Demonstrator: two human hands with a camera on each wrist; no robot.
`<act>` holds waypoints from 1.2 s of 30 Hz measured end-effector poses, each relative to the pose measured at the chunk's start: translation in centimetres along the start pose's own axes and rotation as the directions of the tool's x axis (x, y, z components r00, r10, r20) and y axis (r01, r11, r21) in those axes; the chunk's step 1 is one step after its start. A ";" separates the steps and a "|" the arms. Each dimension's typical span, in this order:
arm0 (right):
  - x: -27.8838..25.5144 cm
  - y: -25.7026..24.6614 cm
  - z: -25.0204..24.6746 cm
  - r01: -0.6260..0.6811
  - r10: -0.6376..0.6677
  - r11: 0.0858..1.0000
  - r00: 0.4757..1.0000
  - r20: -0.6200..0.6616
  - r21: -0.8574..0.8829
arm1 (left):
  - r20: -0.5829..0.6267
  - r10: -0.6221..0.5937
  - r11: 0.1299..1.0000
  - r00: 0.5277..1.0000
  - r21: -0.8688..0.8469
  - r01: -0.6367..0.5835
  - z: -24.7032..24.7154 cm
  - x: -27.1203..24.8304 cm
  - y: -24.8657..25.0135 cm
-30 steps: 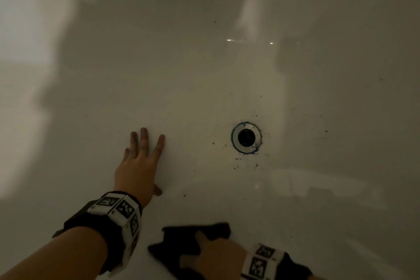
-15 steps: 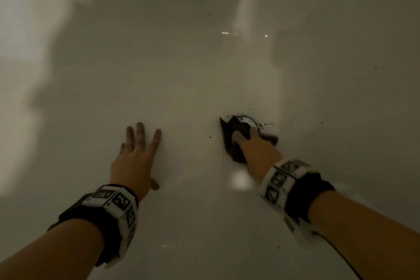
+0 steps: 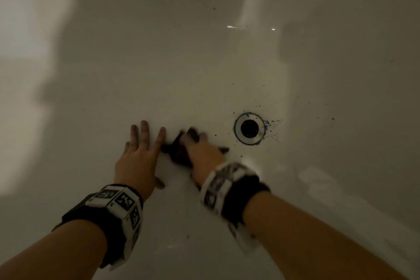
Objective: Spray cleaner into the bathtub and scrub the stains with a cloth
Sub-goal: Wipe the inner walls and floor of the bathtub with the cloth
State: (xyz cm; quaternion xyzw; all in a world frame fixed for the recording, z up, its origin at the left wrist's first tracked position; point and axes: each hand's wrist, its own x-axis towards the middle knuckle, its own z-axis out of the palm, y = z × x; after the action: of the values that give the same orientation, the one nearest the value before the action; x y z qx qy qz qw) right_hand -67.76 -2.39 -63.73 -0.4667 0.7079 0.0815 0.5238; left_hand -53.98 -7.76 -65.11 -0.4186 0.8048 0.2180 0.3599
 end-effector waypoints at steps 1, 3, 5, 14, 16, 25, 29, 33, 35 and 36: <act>0.9 0.3 -2.0 -0.039 0.040 0.999 0.997 -0.067 0.024 | 0.008 -0.001 1.000 1.000 -0.006 0.001 0.0 0.0 0.0; 2.3 1.4 -5.8 -0.167 0.183 0.980 0.972 -0.149 0.111 | 0.019 -0.002 1.000 1.000 -0.020 0.003 0.0 0.1 0.0; 2.9 2.8 -8.3 -0.293 0.327 0.938 0.925 -0.192 0.184 | 0.018 -0.003 1.000 1.000 -0.027 0.003 -0.1 0.0 -0.1; -0.5 6.1 -15.9 -0.276 0.236 0.961 0.845 -0.479 -0.012 | 0.010 -0.009 0.999 1.000 -0.051 0.010 -0.3 -0.3 0.1; -0.1 6.7 -17.7 -0.352 0.176 0.902 0.830 -0.530 -0.251 | 0.011 -0.011 0.999 1.000 -0.050 0.011 -0.4 -0.3 0.1; 3.7 9.1 -15.3 -0.264 0.088 0.854 0.922 -0.377 -0.448 | 0.029 -0.009 1.000 1.000 -0.026 0.010 -0.6 -0.3 0.1; 2.1 7.2 -10.3 0.061 -0.233 0.785 0.951 -0.202 -0.617 | 0.044 -0.012 1.000 0.999 -0.020 0.013 -0.7 -0.3 0.2; 0.1 6.6 -7.6 0.241 -0.304 0.707 0.953 0.022 -0.665 | 0.049 -0.015 1.000 0.999 -0.020 0.016 -0.9 -0.5 0.2; -0.5 7.2 -8.3 0.180 -0.352 0.813 0.909 -0.223 -0.553 | 0.044 -0.016 0.999 0.999 -0.028 0.017 -1.0 -0.4 0.2; -0.9 7.9 -9.1 0.067 -0.264 0.882 0.890 -0.372 -0.466 | 0.041 -0.015 0.999 0.999 -0.032 0.016 -0.9 -0.4 0.2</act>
State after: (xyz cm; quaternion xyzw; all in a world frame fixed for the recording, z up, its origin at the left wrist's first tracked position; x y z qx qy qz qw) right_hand -79.64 -3.04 -61.99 -0.6393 0.7241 0.0900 0.2426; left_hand -54.35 -8.05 -64.18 -0.4263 0.7904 0.2368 0.3709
